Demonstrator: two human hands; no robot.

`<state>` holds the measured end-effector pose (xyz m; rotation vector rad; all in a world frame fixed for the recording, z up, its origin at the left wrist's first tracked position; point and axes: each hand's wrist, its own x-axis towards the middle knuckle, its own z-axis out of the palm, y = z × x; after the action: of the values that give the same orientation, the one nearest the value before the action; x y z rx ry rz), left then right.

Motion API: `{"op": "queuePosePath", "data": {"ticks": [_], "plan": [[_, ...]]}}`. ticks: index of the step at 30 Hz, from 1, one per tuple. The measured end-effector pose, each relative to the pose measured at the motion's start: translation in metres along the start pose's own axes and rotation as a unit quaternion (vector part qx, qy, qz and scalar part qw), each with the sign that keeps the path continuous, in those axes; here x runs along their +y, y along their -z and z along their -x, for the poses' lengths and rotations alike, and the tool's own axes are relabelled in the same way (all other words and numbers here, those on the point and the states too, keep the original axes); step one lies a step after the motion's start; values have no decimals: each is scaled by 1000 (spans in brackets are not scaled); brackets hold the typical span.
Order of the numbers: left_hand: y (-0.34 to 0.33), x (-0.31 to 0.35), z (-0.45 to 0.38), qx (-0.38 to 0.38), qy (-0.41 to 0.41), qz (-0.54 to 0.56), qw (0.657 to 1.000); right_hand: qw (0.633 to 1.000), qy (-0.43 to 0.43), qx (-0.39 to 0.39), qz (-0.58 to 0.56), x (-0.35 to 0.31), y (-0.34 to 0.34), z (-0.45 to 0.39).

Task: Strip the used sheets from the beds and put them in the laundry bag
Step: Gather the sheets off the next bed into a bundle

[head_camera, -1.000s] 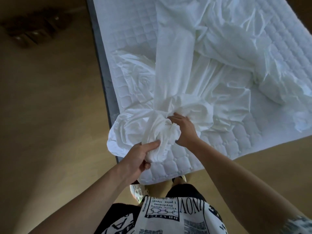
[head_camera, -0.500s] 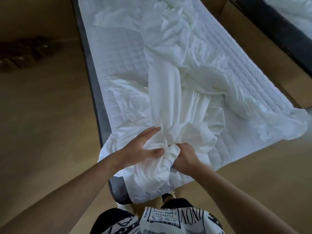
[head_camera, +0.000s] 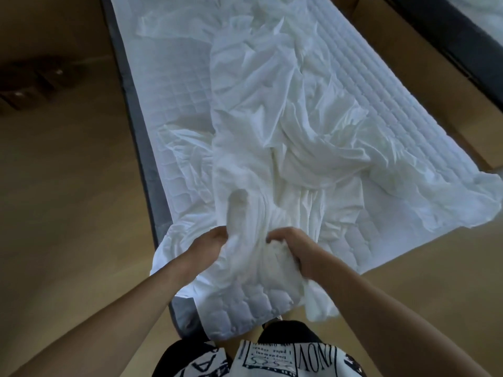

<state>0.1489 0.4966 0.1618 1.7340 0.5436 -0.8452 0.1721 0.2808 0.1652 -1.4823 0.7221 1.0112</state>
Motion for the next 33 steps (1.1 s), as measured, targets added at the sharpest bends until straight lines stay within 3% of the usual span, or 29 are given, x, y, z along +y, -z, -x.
{"op": "queuePosePath", "data": {"ticks": [2,4,7,9,11,13,15,17,18,21,26,28,30,33], "plan": [[-4,-14,-21,36,-23,-67,997,994,45,100,19,-17,11,-40],[-13,-19,-36,58,-83,-206,973,988,80,130,21,-25,18,-68],[-32,-19,-56,37,-164,-405,899,987,104,112,46,-24,23,-92],[-43,-18,-76,4,-190,-495,848,967,140,96,188,-15,29,-105],[-52,-20,-98,-22,-190,-538,821,916,170,137,337,-4,37,-111],[-59,-26,-120,-38,-160,-531,832,854,229,219,412,11,45,-109],[-64,-34,-138,-46,-122,-522,843,751,381,267,469,35,56,-109],[-66,-42,-152,-39,-95,-517,850,652,483,228,538,67,69,-111],[-66,-47,-158,-31,-85,-510,856,626,481,185,585,79,76,-114],[-65,-64,-166,8,-87,-489,868,636,366,77,675,97,90,-138],[-77,-88,-156,123,-32,-361,924,646,268,24,714,81,72,-196],[-83,-94,-154,112,-10,-311,944,638,251,40,727,71,62,-206],[-90,-101,-154,78,-37,-318,944,628,235,44,740,67,56,-211],[-99,-108,-150,76,-102,-350,928,660,277,49,696,57,60,-208]]}}
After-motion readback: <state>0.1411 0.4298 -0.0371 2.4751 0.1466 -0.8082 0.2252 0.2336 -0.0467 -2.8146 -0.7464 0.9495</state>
